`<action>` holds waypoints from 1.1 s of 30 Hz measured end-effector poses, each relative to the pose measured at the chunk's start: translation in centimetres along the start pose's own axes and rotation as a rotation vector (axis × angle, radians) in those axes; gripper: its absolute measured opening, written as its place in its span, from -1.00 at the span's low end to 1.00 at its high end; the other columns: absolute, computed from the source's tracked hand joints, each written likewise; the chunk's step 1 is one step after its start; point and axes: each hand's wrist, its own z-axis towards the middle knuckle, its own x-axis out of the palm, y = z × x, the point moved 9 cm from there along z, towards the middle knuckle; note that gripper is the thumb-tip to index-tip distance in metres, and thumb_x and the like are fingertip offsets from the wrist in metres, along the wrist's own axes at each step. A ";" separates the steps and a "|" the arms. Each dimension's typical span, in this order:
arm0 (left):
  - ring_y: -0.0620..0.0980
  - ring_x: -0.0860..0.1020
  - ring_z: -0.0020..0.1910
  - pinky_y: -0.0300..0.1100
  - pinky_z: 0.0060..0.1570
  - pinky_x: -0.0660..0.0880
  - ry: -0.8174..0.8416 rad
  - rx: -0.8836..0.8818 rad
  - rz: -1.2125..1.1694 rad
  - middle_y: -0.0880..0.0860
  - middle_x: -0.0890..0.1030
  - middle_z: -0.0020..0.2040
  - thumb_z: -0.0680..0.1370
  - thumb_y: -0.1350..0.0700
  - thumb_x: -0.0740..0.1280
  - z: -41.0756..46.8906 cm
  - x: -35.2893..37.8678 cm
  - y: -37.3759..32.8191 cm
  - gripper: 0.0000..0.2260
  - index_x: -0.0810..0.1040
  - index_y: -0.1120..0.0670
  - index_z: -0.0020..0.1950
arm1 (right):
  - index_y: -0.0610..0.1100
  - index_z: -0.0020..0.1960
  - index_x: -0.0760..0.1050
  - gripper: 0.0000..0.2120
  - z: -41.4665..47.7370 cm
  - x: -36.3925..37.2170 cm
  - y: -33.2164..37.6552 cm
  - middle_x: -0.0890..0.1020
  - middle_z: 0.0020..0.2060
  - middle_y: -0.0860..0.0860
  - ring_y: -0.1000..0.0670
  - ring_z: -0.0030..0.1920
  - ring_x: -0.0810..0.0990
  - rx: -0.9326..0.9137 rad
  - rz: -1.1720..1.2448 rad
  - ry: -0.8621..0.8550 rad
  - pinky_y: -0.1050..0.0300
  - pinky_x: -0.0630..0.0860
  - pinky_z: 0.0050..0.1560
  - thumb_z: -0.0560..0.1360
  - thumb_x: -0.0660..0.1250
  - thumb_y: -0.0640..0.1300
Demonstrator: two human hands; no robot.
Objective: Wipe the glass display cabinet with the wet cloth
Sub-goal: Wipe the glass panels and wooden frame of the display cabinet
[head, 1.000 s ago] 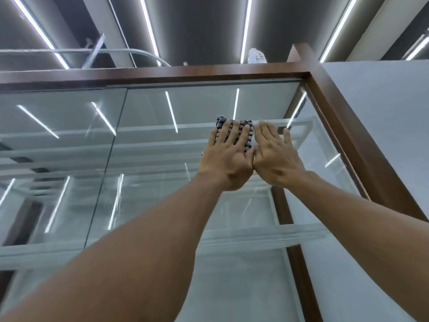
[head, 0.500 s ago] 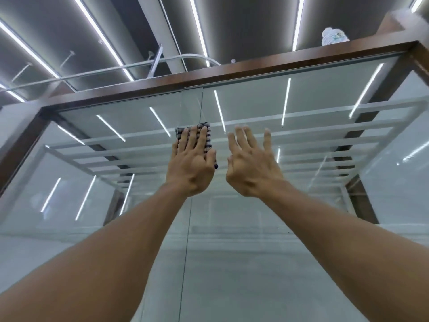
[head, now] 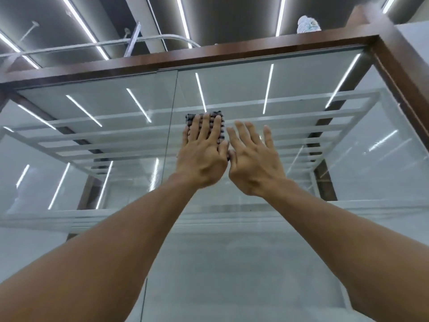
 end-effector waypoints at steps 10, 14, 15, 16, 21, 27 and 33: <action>-0.01 -0.31 0.65 0.02 0.61 -0.33 0.031 0.063 -0.023 0.02 -0.24 0.69 0.72 -0.10 -0.07 2.8 2.4 -11.0 -0.43 -0.20 -0.02 0.69 | -0.02 0.67 -0.14 -0.43 -3.3 -4.4 -15.1 -0.15 0.66 -0.07 -0.04 0.65 -0.23 0.154 -0.072 -0.006 -0.14 -0.26 0.63 0.71 -0.09 0.05; 0.00 -0.35 0.64 0.03 0.61 -0.33 0.069 0.328 0.030 0.03 -0.28 0.68 0.73 -0.12 -0.11 0.0 5.4 -19.0 -0.43 -0.24 -0.01 0.68 | -0.12 0.66 -0.18 -0.42 -5.0 -5.7 -18.5 -0.15 0.66 -0.07 0.01 0.65 -0.23 0.067 -0.104 0.044 -0.03 -0.24 0.64 0.73 -0.11 0.03; -0.01 -0.34 0.64 0.03 0.61 -0.33 0.069 0.346 0.032 0.02 -0.27 0.68 0.73 -0.12 -0.10 0.0 5.6 -19.4 -0.43 -0.24 -0.02 0.68 | -0.12 0.66 -0.19 -0.42 -5.5 -6.2 -19.9 -0.16 0.66 -0.08 0.00 0.65 -0.23 0.075 -0.130 0.066 -0.04 -0.24 0.64 0.73 -0.11 0.03; -0.01 -0.33 0.64 0.03 0.62 -0.33 0.061 0.337 0.026 0.02 -0.26 0.68 0.72 -0.13 -0.09 0.5 5.5 -19.6 -0.43 -0.23 -0.02 0.68 | -0.11 0.67 -0.19 -0.42 -6.2 -6.8 -21.5 -0.17 0.66 -0.09 -0.02 0.65 -0.24 0.104 -0.166 0.080 -0.06 -0.24 0.64 0.73 -0.11 0.04; 0.06 -0.31 0.65 0.07 0.61 -0.32 0.061 0.240 0.018 0.07 -0.25 0.69 0.72 -0.11 -0.10 4.8 5.9 -23.8 -0.42 -0.23 0.02 0.69 | -0.13 0.67 -0.17 -0.36 -9.6 -9.2 -27.4 -0.14 0.66 -0.13 -0.09 0.65 -0.24 0.219 -0.344 0.028 -0.11 -0.28 0.63 0.69 -0.18 0.15; 0.08 -0.29 0.66 0.08 0.61 -0.32 0.083 0.380 0.021 0.08 -0.23 0.69 0.72 -0.10 -0.13 5.3 8.5 -33.1 -0.42 -0.21 0.03 0.69 | -0.24 0.64 -0.23 -0.38 -12.1 -10.4 -30.2 -0.16 0.66 -0.14 -0.06 0.65 -0.22 0.348 -0.118 -0.118 0.04 -0.25 0.64 0.71 -0.02 -0.07; 0.07 -0.28 0.66 0.09 0.61 -0.31 0.083 0.446 0.045 0.07 -0.21 0.70 0.72 -0.12 -0.17 3.8 9.3 -35.8 -0.43 -0.19 0.05 0.70 | -0.23 0.66 -0.04 -0.38 -13.0 -11.3 -30.1 0.04 0.66 -0.11 -0.03 0.66 -0.06 0.340 0.022 -0.219 0.05 -0.08 0.65 0.63 -0.07 -0.09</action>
